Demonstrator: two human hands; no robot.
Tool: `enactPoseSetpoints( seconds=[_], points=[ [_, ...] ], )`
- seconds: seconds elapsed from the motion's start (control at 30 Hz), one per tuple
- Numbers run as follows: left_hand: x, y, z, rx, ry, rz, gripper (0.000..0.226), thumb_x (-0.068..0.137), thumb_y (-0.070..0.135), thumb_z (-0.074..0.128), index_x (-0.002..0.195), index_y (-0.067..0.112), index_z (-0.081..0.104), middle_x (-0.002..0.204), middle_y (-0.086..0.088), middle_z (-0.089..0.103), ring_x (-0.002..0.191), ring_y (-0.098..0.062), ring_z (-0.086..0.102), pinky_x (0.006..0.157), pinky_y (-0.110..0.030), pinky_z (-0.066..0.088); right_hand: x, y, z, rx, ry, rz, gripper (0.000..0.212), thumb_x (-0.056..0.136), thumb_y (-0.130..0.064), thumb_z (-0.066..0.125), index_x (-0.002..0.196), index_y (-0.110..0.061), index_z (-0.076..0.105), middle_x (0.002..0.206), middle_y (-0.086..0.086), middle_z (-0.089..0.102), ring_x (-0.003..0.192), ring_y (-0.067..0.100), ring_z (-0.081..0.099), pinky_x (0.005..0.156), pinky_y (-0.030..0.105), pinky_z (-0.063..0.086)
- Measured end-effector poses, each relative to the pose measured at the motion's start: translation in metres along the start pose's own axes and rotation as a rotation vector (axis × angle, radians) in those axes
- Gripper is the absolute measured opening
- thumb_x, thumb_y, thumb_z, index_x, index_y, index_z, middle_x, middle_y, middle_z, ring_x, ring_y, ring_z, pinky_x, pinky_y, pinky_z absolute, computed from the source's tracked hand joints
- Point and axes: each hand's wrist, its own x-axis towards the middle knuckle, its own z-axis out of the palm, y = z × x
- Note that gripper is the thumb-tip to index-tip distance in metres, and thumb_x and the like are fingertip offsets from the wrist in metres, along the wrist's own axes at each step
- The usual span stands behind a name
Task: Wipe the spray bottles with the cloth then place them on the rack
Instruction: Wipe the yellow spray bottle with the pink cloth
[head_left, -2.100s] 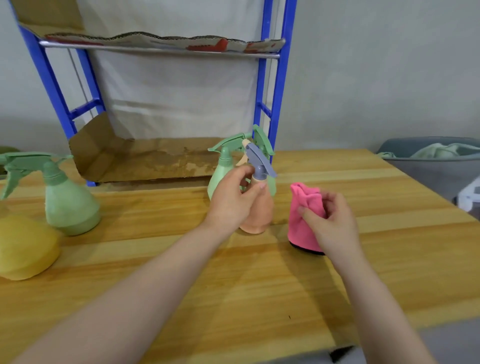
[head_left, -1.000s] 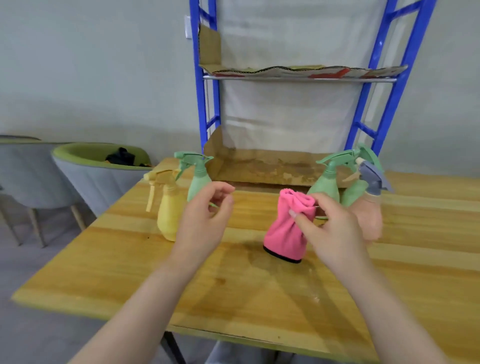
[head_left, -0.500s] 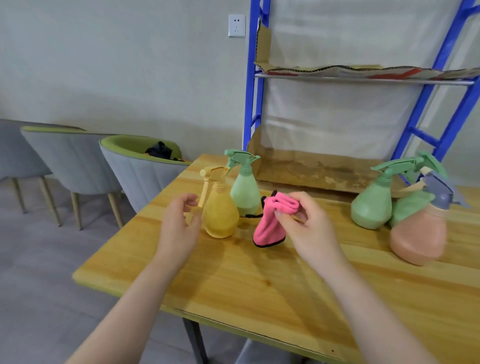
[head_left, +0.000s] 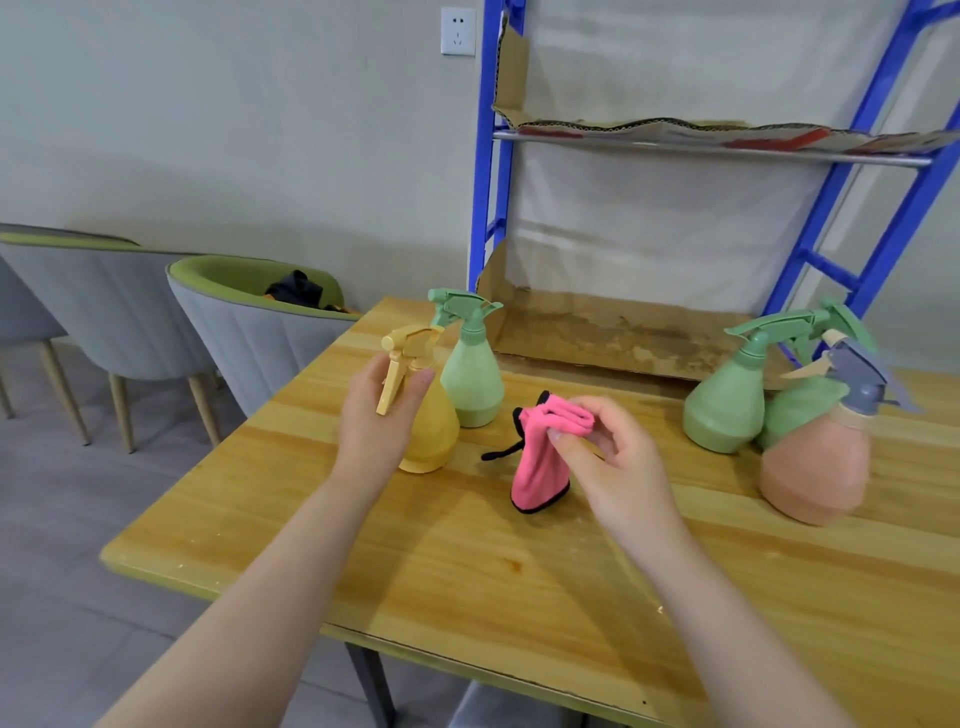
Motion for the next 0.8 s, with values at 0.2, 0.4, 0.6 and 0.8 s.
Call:
enactPoseSetpoints(
  seconds=[0.2,0.4,0.6,0.8],
  points=[
    [-0.007,0.015,0.009,-0.016,-0.052,0.031,0.012,0.095,0.037,0.061,0.084,0.04,0.06,0.084,0.009,0.059,0.085,-0.019,0.054,0.077,-0.032,0.044,-0.001,0.004,-0.015,0.039,0.01,-0.021,0.014,0.094,-0.009,0.064,0.103,-0.02,0.066,0.101,-0.009,0.071,0.1,0.007,0.067,0.087,0.022,0.053],
    [-0.007,0.048,0.033,-0.129,-0.12,0.043,0.028,0.1,0.038,0.053,0.125,0.027,0.058,0.113,0.016,0.063,0.103,0.013,0.057,0.088,-0.011,0.044,0.006,0.006,-0.041,0.074,0.021,-0.064,0.016,0.095,-0.005,0.062,0.104,-0.017,0.065,0.096,-0.017,0.071,0.095,0.001,0.067,0.083,0.017,0.051],
    [-0.01,0.063,0.082,-0.168,-0.257,0.028,0.023,0.097,0.036,0.053,0.12,0.034,0.056,0.122,0.015,0.062,0.12,-0.005,0.054,0.107,-0.027,0.041,0.025,0.009,-0.072,0.061,0.086,-0.089,0.013,0.095,-0.006,0.061,0.102,-0.016,0.064,0.087,-0.02,0.07,0.086,-0.002,0.065,0.079,0.017,0.05],
    [-0.009,0.059,0.125,-0.173,-0.285,0.019,0.02,0.102,0.028,0.047,0.118,0.022,0.058,0.109,0.022,0.06,0.099,0.021,0.052,0.089,-0.002,0.036,0.054,0.014,-0.084,-0.002,0.206,-0.13,0.007,0.096,-0.009,0.061,0.102,-0.012,0.065,0.088,-0.011,0.065,0.079,-0.007,0.06,0.074,0.012,0.047]
  ],
)
